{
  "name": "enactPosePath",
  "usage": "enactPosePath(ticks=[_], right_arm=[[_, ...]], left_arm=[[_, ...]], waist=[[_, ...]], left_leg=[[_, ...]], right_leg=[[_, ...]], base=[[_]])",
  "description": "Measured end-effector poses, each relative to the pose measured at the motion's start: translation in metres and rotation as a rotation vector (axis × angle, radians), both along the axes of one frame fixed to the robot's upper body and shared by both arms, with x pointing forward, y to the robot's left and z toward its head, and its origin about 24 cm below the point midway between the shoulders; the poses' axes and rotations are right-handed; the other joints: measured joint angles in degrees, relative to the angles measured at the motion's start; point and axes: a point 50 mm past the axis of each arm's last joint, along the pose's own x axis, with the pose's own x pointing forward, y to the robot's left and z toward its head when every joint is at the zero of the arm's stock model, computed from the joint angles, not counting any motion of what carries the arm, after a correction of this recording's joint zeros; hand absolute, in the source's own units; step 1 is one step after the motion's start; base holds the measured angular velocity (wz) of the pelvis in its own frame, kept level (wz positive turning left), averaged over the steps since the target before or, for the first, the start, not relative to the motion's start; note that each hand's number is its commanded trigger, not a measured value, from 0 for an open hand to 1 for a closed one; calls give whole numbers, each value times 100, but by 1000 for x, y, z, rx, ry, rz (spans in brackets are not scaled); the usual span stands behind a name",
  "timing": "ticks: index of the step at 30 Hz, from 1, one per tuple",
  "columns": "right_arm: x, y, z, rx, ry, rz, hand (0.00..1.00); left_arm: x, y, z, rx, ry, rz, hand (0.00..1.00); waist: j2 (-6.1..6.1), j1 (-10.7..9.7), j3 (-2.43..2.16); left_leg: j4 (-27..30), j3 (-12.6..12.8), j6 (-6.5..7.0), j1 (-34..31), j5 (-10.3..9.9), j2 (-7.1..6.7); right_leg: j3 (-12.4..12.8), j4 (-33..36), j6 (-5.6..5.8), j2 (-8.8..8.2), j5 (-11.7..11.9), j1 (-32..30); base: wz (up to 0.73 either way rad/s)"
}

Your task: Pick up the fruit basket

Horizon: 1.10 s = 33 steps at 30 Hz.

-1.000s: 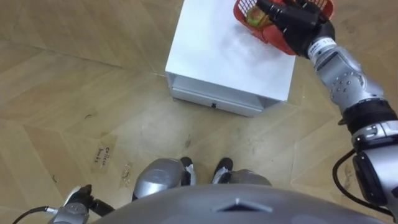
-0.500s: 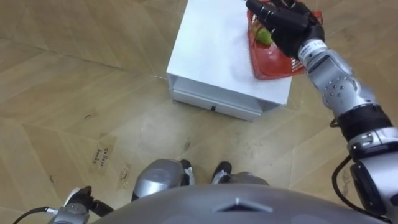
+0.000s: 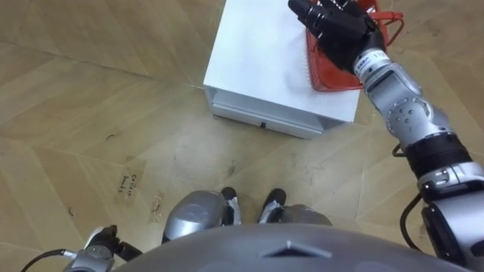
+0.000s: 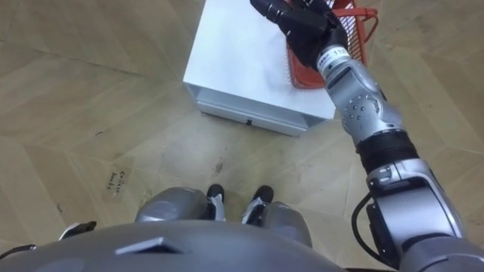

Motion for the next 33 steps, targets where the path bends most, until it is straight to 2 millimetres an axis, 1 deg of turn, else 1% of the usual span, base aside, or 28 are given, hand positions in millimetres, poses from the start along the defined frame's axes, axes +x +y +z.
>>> enactPosePath(ticks=[3,9,10,12,14,15,17,18,20,21,23,24,26,27,29,30,31,32,33], right_arm=[[0,0,0,2,-3,4,0],[-2,-1,-2,2,5,2,0],[-5,-2,-5,2,15,-2,0],[-8,-2,-8,4,26,-5,0],[-18,-3,-15,19,46,-7,0],[-21,-3,-17,24,49,-3,0],[-37,-7,-31,34,87,-2,0],[-41,-8,-34,30,98,-2,0],[-59,-12,-45,1,133,-1,0],[-64,-13,-47,1,141,-6,0],[-85,-23,-60,-4,199,-45,0],[-91,-26,-64,-7,216,-58,0],[-110,-35,-74,-17,266,-100,0],[-114,-36,-76,-20,278,-106,0],[-131,-42,-86,-38,332,-126,0],[-144,-45,-94,-77,382,-128,0],[-155,-49,-103,-123,438,-131,0],[-160,-52,-107,-143,462,-134,0],[-174,-57,-116,-175,520,-154,0]], left_arm=[[0,-1,0,-2,1,1,0],[0,-1,0,-5,3,2,0],[-1,-1,0,-4,2,3,0],[0,-1,0,-4,0,5,0],[0,1,0,-1,-7,20,0],[0,1,0,0,-8,25,0],[-1,1,0,-1,-7,27,0],[0,1,1,-1,-11,29,0],[0,-1,0,-4,-29,55,0],[-1,-2,0,-4,-30,60,0],[-7,-3,-1,0,-28,101,0],[-8,-3,-1,4,-30,110,0],[-11,-4,-1,22,-41,142,0],[-11,-4,-1,24,-41,142,0],[-12,-4,-1,31,-50,146,0],[-11,-4,-1,40,-58,146,0],[-10,-4,0,49,-66,145,0],[-10,-4,0,53,-71,144,0],[-9,-4,0,56,-80,142,0]], waist=[[-2,-4,-3],[-11,-14,-14],[-14,-18,-33],[-28,-20,-44],[-55,-11,-65],[-60,-15,-65],[-51,-42,-64],[-54,-56,-68],[-56,-155,-69],[-56,-170,-70],[-55,-213,-69],[-51,-235,-69],[-45,-346,-65],[-46,-372,-65],[-40,-474,-61],[-36,-513,-59],[-37,-552,-65],[-27,-577,-54],[0,-695,-65]], left_leg=[[-4,54,0,17,0,7],[-35,75,0,125,0,27],[-44,72,0,162,0,29],[-82,74,-2,208,1,29],[-109,82,-3,262,2,41],[-117,83,-3,283,2,43],[-194,86,-4,442,2,47],[-212,86,-4,461,2,47],[-263,102,-4,488,1,48],[-288,117,-4,510,1,49],[-386,217,-5,660,0,61],[-403,220,-5,690,0,63],[-450,263,-5,740,0,70],[-459,295,-5,753,0,72],[-503,320,-6,842,0,74],[-554,325,-12,939,-4,75],[-591,333,-15,991,-6,77],[-597,335,-18,1027,-8,80],[-600,335,-23,1035,-15,81]], right_leg=[[26,2,0,1,0,2],[24,2,-13,21,9,81],[17,-13,-12,26,9,125],[25,-41,-10,36,15,162],[46,-111,-7,96,35,230],[57,-121,-6,103,37,249],[100,-240,11,113,51,421],[110,-256,13,109,52,442],[123,-286,20,117,61,461],[134,-287,21,120,61,467],[189,-308,22,167,60,539],[198,-307,22,174,60,556],[255,-309,22,193,60,571],[267,-311,22,195,60,571],[304,-362,23,207,60,651],[320,-403,26,217,61,735],[330,-398,32,225,57,783],[333,-402,33,230,56,820],[322,-399,40,230,49,833]], base=[[-4],[-2],[0],[0],[0],[0],[0],[0],[-3],[-16],[-21],[-12],[-11],[-16],[-9],[-4],[-5],[0],[0]])
